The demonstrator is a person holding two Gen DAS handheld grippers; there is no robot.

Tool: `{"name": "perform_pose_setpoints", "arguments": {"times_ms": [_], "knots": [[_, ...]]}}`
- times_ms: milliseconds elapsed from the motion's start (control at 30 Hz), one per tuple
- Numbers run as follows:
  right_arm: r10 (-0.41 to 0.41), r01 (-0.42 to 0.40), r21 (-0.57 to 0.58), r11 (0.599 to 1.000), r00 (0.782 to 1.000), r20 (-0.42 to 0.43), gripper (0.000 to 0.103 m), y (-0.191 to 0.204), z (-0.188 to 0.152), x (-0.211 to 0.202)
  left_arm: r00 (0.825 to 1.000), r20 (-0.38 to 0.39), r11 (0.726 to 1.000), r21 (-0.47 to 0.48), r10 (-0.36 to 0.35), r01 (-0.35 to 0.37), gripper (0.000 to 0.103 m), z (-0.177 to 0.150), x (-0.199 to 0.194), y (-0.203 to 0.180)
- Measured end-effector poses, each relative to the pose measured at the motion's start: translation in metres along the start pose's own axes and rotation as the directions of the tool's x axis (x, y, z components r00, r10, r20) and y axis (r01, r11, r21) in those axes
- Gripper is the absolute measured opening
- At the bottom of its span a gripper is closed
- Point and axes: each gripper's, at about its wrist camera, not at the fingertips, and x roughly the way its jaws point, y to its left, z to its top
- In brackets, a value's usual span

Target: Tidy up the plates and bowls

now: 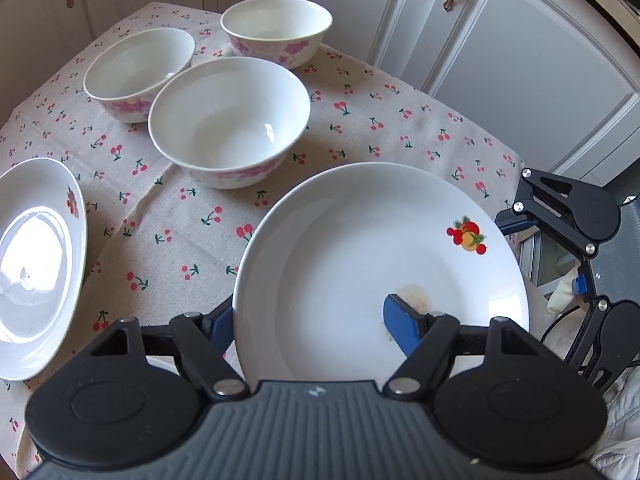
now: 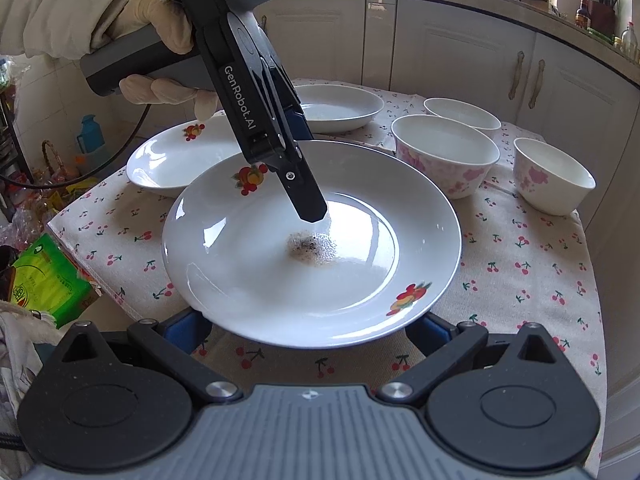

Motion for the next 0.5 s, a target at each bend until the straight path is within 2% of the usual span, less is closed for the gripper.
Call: {"name": "perform_pose_setpoints", "arguments": {"times_ms": [500], "knots": [[0.049,-0.048,-0.080,0.996,0.999,0.012,0.103,0.015,0.038,0.008,0.997,0.058,0.997,-0.067,0.044,-0.040,0.074,-0.026,-0.037,0.024]]}}
